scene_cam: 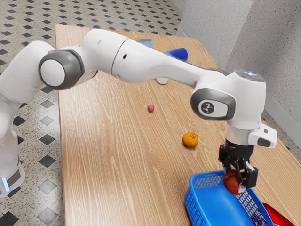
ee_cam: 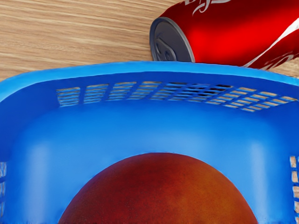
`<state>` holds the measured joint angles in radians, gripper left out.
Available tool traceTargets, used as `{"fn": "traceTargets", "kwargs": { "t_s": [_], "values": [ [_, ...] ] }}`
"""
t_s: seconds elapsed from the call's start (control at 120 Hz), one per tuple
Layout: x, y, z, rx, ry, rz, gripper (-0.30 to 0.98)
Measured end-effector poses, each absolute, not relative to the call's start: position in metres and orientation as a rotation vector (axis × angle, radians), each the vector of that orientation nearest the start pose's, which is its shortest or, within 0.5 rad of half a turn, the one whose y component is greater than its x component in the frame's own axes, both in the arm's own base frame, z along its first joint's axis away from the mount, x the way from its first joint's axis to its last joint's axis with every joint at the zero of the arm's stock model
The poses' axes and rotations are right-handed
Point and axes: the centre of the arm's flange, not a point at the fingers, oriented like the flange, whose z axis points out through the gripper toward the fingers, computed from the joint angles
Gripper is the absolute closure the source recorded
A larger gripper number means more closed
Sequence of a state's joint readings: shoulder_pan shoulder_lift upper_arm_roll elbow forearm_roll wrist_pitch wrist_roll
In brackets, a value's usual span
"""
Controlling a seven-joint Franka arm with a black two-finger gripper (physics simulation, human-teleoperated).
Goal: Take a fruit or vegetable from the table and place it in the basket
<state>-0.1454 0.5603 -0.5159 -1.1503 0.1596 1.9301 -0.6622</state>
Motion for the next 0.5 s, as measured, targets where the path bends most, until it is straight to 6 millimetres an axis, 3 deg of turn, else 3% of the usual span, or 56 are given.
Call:
{"fn": "traceTargets", "kwargs": {
  "t_s": [0.225,0.358,0.5],
  "values": [
    [0.624,-0.387,0.537,-3.404,-0.034,-0.308,0.3],
    [0.626,-0.387,0.537,-3.41,-0.035,-0.33,0.13],
    [0.622,-0.384,0.545,-3.415,-0.049,-0.313,0.05]
  ]
}}
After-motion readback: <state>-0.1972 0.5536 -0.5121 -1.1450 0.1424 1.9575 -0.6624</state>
